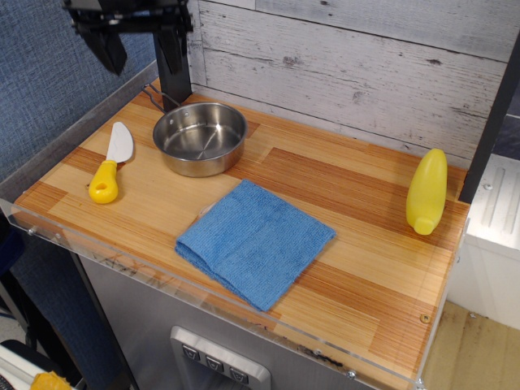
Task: Put the towel on the right of the pan.
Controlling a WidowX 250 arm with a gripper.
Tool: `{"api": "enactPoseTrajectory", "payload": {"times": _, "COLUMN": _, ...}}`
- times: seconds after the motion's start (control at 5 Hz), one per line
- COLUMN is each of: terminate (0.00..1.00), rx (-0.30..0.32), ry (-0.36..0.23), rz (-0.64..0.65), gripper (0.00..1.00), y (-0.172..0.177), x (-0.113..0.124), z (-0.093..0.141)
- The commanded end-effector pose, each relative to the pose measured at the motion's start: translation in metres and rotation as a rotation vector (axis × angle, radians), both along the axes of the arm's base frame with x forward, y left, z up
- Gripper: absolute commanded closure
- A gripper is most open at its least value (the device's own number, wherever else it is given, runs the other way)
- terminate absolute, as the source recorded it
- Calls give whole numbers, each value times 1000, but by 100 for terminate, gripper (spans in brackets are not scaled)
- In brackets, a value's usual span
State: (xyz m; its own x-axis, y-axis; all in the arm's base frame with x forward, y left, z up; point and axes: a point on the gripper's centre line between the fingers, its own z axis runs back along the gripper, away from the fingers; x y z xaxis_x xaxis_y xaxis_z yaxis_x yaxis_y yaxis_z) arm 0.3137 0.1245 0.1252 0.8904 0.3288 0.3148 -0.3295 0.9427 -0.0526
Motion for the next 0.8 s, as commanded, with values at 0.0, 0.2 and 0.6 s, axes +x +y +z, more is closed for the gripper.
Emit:
{"api": "enactPoseTrajectory", "payload": {"times": 0.0, "terminate": 0, "rx": 33, "ry": -27, "rz": -82, "gripper": 0, "y": -25, "x": -18, "z": 0}}
{"api": "enactPoseTrajectory", "payload": {"times": 0.2, "terminate": 0, "rx": 33, "ry": -24, "rz": -126, "gripper": 0, "y": -38, "x": -26, "z": -2}}
{"api": "enactPoseTrajectory", "payload": {"times": 0.6, "terminate": 0, "rx": 51, "ry": 8, "rz": -246, "gripper": 0, "y": -66, "x": -52, "z": -25}}
